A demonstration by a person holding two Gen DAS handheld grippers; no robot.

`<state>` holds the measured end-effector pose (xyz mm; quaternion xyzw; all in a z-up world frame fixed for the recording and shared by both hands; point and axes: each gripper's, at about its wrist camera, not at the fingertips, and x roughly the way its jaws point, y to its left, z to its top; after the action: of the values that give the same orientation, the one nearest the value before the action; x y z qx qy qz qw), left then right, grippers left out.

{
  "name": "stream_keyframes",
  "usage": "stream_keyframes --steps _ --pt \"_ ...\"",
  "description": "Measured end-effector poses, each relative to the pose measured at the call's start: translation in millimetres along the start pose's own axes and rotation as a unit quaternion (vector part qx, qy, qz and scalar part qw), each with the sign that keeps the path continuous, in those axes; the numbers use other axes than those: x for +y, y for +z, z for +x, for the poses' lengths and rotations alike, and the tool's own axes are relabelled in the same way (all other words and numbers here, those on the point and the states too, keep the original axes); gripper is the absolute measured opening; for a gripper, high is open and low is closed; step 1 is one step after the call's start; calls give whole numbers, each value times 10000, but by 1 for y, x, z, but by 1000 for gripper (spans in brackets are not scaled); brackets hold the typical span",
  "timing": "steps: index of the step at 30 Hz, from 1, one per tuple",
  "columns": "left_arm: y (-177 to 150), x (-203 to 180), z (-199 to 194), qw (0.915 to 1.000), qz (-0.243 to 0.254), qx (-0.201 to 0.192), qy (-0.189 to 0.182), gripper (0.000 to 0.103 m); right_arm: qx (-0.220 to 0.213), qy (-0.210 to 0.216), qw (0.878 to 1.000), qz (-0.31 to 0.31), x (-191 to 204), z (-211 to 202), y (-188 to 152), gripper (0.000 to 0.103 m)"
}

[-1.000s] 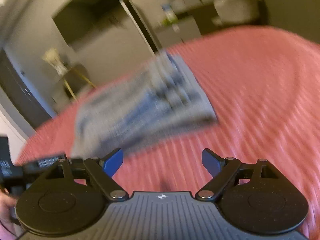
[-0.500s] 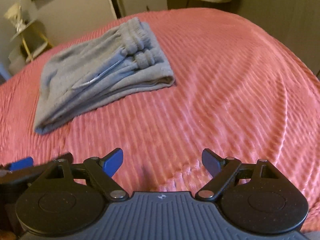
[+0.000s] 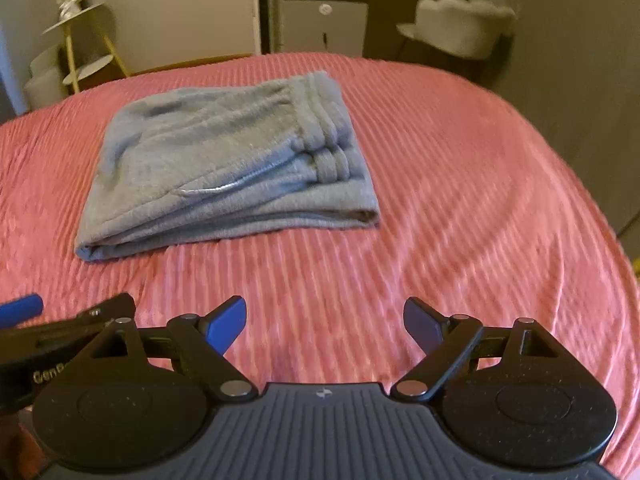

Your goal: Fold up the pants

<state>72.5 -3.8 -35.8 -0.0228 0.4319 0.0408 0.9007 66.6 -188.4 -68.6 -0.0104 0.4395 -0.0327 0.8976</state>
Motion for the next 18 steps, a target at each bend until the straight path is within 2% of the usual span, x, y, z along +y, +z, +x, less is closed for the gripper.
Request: stream_keyframes --steps 3,8,13,18 --pt "5 -4 16 9992 141 355 122 101 -44 -83 9998 -184 6 6 4 86" --pt "6 -3 35 9991 98 345 216 101 31 -65 9995 -299 14 21 7 86" --pt "8 5 50 9984 -128 532 154 101 100 -6 9994 -343 19 36 8 86" --pt "7 4 61 9975 -113 642 255 101 98 -82 9987 -495 26 45 8 86"
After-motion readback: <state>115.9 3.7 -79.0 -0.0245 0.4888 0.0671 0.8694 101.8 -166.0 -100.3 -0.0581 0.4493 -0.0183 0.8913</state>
